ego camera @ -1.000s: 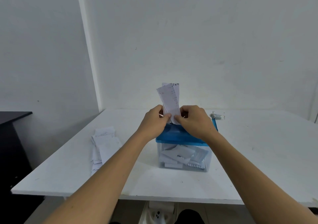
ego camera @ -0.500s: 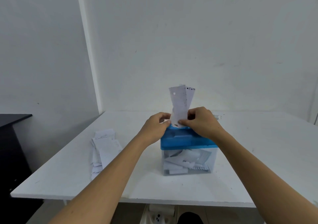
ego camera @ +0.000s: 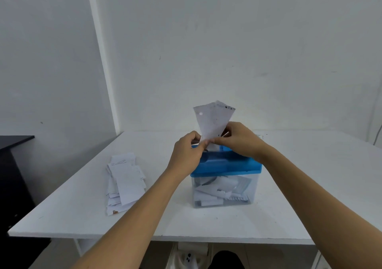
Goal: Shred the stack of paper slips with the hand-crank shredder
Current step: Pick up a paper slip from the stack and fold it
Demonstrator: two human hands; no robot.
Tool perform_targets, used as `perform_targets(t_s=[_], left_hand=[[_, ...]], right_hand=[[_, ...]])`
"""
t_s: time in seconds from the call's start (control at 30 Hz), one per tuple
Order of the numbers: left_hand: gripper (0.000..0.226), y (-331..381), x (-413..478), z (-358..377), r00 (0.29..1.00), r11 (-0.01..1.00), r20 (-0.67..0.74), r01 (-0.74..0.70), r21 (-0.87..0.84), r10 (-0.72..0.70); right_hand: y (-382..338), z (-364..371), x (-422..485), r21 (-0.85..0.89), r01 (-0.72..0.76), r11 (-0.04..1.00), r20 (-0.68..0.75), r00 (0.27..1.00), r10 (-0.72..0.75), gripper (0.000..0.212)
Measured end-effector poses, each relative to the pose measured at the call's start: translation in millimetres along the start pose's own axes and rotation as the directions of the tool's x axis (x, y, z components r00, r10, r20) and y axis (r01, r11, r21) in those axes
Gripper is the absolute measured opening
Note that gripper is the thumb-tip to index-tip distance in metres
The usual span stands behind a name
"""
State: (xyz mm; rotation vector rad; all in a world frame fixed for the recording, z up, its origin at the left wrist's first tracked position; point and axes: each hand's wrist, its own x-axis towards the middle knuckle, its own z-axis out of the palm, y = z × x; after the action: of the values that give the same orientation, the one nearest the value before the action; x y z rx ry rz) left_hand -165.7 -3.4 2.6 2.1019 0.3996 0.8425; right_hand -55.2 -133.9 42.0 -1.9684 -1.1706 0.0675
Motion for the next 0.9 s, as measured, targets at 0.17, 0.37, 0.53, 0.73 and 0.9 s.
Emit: perform_targets(t_s=[0.17, 0.37, 0.53, 0.73, 0.9], left_hand=[[0.029, 1, -4, -3, 0.998, 0.994, 0.009, 0.061, -0.086, -0.061], [0.022, 6, 1, -14, 0.996, 0.99, -0.009, 0.084, -0.113, -0.085], [0.02, 14, 0, -14, 0.987, 0.973, -0.057, 0.135, -0.19, -0.148], [0.014, 17, -1, -11, 0.963, 0.948, -0.112, 0.212, -0.236, -0.243], [0.015, 27, 2, -3, 0.958, 0.976, -0.19, 0.204, -0.075, -0.214]], right_hand=[[-1, -1, -2, 0.165, -0.036, 0.986, -0.135, 0.989, 0.059, 0.018], [-5, -5, 0, 0.264, -0.041, 0.964, -0.153, 0.985, 0.084, 0.017], [-4, 1, 2, 0.395, -0.063, 0.916, -0.182, 0.972, 0.145, 0.017], [-6, 4, 1, 0.42, -0.05, 0.906, -0.203, 0.968, 0.147, 0.016], [-10, 11, 3, 0.357, -0.09, 0.93, -0.238, 0.954, 0.183, 0.029]])
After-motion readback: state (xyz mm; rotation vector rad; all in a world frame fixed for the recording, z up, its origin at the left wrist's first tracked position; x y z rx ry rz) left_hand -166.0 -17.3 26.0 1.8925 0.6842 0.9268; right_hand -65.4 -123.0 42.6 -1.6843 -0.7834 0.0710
